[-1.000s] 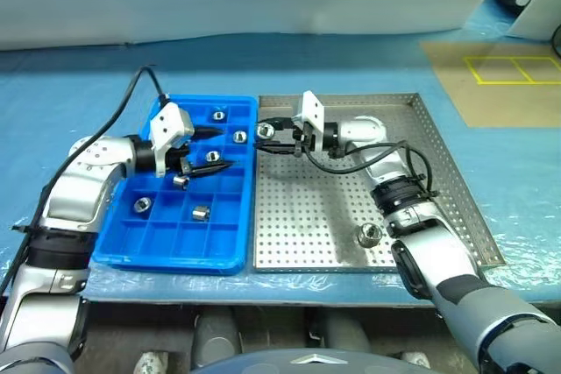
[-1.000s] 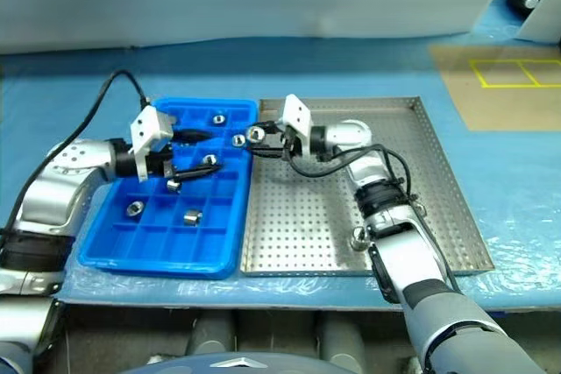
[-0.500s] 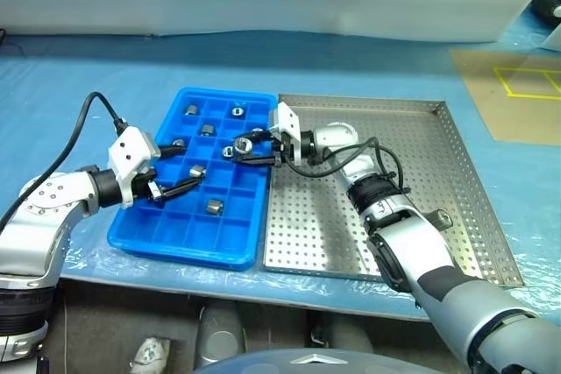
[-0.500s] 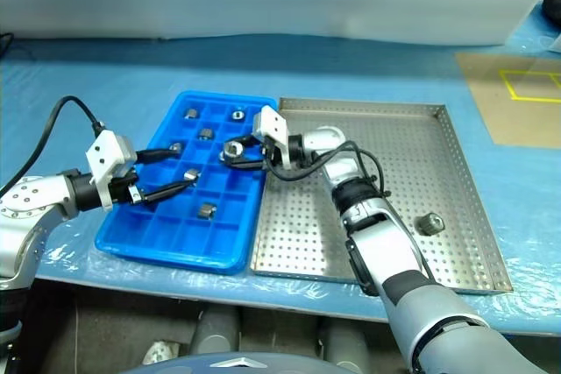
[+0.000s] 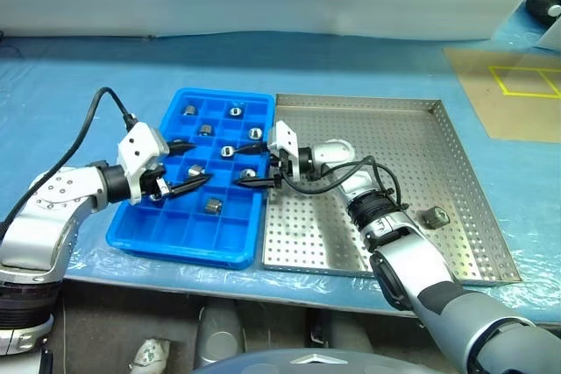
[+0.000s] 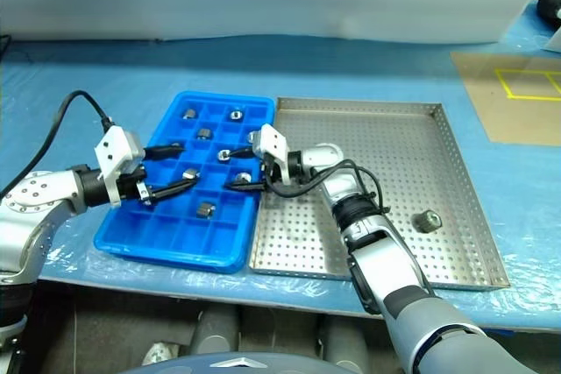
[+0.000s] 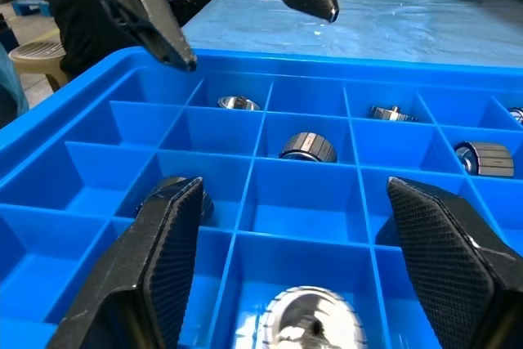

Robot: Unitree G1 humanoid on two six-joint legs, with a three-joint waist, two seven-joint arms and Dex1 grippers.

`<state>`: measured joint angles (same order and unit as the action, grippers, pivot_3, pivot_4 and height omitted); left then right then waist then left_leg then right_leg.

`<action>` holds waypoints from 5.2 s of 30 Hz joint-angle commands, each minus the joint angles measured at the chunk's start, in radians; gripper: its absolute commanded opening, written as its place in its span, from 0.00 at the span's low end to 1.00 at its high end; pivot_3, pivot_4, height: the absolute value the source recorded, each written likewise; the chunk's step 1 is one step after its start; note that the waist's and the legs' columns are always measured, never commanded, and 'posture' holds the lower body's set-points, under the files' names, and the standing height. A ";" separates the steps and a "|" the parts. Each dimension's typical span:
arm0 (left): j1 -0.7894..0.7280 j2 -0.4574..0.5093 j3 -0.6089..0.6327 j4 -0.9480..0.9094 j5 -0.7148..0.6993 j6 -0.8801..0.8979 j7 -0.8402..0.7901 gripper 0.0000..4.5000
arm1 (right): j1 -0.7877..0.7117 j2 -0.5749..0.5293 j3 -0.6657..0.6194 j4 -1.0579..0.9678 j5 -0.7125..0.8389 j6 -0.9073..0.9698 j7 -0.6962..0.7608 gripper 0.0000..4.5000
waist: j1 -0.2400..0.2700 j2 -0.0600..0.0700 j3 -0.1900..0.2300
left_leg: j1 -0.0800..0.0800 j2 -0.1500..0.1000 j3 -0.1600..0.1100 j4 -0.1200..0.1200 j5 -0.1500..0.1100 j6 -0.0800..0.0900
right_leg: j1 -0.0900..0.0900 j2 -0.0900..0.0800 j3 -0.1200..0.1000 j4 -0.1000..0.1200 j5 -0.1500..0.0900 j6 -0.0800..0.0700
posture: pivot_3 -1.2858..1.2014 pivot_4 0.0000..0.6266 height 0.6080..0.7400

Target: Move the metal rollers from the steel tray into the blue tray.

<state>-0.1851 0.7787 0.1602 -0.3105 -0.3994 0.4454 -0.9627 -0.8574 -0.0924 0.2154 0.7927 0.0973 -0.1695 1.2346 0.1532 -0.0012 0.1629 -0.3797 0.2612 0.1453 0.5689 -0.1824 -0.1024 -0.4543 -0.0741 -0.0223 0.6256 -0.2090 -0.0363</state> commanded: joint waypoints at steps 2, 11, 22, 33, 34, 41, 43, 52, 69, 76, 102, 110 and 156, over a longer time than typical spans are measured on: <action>-0.034 0.019 -0.013 -0.018 -0.036 0.013 -0.031 0.83 | -0.019 -0.033 -0.030 -0.059 0.019 -0.004 -0.009 0.82 | 0.000 0.000 0.000 | 0.000 0.000 0.000 0.000 0.000 0.000 | 0.000 0.000 0.000 0.000 0.000 0.000 | 0.64 0.24 1.00; -0.289 -0.161 -0.266 0.164 0.024 -0.061 -0.103 0.83 | 0.060 -0.319 -0.172 -0.218 0.048 0.089 -0.081 0.82 | 0.004 0.001 0.001 | -0.001 -0.002 0.002 0.004 0.003 0.000 | 0.001 -0.001 0.001 0.004 0.000 0.000 | 0.55 0.24 1.00; -0.524 -0.419 -0.429 0.505 0.084 -0.237 -0.247 0.83 | 0.541 -0.623 -0.426 -0.644 0.130 0.313 -0.240 0.82 | -0.090 0.001 0.000 | 0.000 -0.004 0.005 0.005 0.001 0.003 | 0.004 0.002 0.011 -0.001 0.006 0.010 | 0.42 0.24 1.00; -0.687 -0.585 -0.466 0.771 0.132 -0.390 -0.384 0.83 | 0.867 -0.623 -0.562 -0.855 0.186 0.425 -0.364 0.82 | -0.178 0.001 0.000 | 0.013 -0.013 0.012 0.008 -0.008 0.018 | 0.018 0.000 0.025 -0.015 0.012 0.019 | 0.35 0.24 1.00; -0.693 -0.591 -0.465 0.782 0.135 -0.398 -0.389 0.83 | 0.874 -0.614 -0.555 -0.859 0.187 0.426 -0.375 0.82 | -0.183 0.001 0.000 | 0.012 -0.013 0.012 0.008 -0.008 0.020 | 0.018 0.000 0.025 -0.018 0.013 0.019 | 0.35 0.24 1.00; -0.667 -0.581 -0.456 0.754 0.141 -0.392 -0.402 0.83 | 0.813 -0.573 -0.482 -0.717 0.152 0.387 -0.403 0.82 | -0.207 0.001 0.000 | 0.011 -0.016 0.014 0.009 -0.011 0.025 | 0.018 -0.002 0.025 -0.021 0.014 0.019 | 0.36 0.24 1.00; -0.656 -0.571 -0.450 0.739 0.142 -0.384 -0.395 0.83 | 0.792 -0.582 -0.468 -0.667 0.147 0.373 -0.392 0.82 | -0.205 0.001 0.000 | 0.011 -0.017 0.014 0.009 -0.011 0.025 | 0.018 -0.003 0.025 -0.020 0.014 0.019 | 0.37 0.24 1.00; -0.591 -0.538 -0.445 0.647 0.137 -0.336 -0.366 0.83 | 0.744 -0.601 -0.397 -0.548 0.125 0.340 -0.338 0.82 | -0.193 -0.004 -0.002 | 0.014 -0.017 0.014 0.010 -0.012 0.025 | 0.022 -0.004 0.025 -0.020 0.014 0.019 | 0.39 0.24 1.00; -0.576 -0.511 -0.438 0.624 0.146 -0.325 -0.351 0.83 | 0.764 -0.579 -0.330 -0.633 0.149 0.372 -0.296 0.82 | -0.192 -0.004 -0.002 | 0.013 -0.017 0.014 0.008 -0.012 0.026 | 0.021 -0.005 0.025 -0.023 0.014 0.019 | 0.40 0.24 1.00; -0.569 -0.494 -0.435 0.612 0.146 -0.324 -0.350 0.83 | 0.731 -0.539 -0.291 -0.589 0.097 0.328 -0.338 0.61 | -0.195 -0.004 -0.002 | 0.013 -0.017 0.014 0.008 -0.012 0.026 | 0.020 -0.005 0.025 -0.022 0.014 0.019 | 0.40 0.24 1.00; -0.572 -0.474 -0.435 0.623 0.150 -0.323 -0.344 0.83 | 0.577 -0.411 -0.171 -0.594 0.064 0.286 -0.383 0.55 | -0.191 -0.004 -0.002 | 0.011 -0.017 0.014 0.006 -0.012 0.026 | 0.015 -0.005 0.025 -0.023 0.014 0.019 | 0.41 0.24 1.00; -0.568 -0.460 -0.429 0.617 0.153 -0.325 -0.339 0.83 | 0.557 -0.408 -0.155 -0.546 0.047 0.258 -0.376 0.28 | -0.185 -0.004 -0.002 | 0.011 -0.017 0.014 0.006 -0.012 0.026 | 0.015 -0.005 0.025 -0.023 0.014 0.018 | 0.42 0.24 1.00; -0.096 0.018 -0.098 -0.095 -0.134 0.185 -0.137 0.83 | 0.214 -0.160 0.159 -0.655 0.213 0.485 0.115 0.27 | -0.004 -0.002 0.000 | 0.006 -0.005 0.005 -0.006 0.002 0.002 | 0.004 0.000 0.010 -0.010 0.008 0.008 | 0.62 0.24 1.00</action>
<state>-0.2551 0.7868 0.0802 -0.3964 -0.5252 0.6409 -1.0882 -0.6494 -0.2673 0.3685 0.1963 0.3089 0.3345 1.3691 0.1488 -0.0033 0.1627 -0.3730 0.2566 0.1499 0.5632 -0.1802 -0.1013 -0.4500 -0.0746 -0.0124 0.6167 -0.2012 -0.0281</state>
